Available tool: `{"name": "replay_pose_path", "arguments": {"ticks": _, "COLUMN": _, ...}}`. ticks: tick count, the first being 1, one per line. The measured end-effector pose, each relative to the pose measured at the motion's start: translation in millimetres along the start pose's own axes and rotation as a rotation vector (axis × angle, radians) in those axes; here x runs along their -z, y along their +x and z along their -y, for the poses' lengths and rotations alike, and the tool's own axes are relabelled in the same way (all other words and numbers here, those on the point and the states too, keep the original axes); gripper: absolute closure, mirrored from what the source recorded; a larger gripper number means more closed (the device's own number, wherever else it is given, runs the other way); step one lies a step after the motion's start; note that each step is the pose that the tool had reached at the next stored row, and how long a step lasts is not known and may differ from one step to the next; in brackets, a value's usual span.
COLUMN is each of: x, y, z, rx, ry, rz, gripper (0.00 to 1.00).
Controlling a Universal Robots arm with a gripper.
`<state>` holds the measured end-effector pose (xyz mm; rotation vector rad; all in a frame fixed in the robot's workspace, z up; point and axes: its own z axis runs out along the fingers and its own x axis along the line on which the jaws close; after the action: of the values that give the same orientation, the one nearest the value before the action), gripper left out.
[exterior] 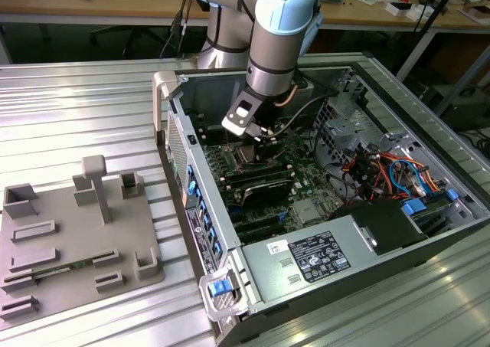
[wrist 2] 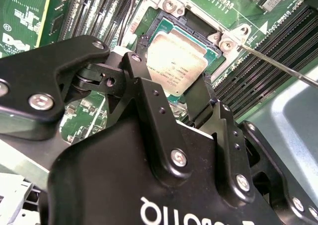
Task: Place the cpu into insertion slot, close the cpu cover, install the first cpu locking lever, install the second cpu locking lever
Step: 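Place the cpu into insertion slot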
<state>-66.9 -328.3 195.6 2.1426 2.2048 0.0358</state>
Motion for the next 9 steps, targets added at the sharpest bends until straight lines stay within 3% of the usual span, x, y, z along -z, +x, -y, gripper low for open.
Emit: {"name": "replay_pose_path", "arguments": {"ticks": 9, "x": -0.9, "y": 0.1, "z": 0.0, "rx": 0.0, "ry": 0.0, "rz": -0.0002, "gripper": 0.45}}
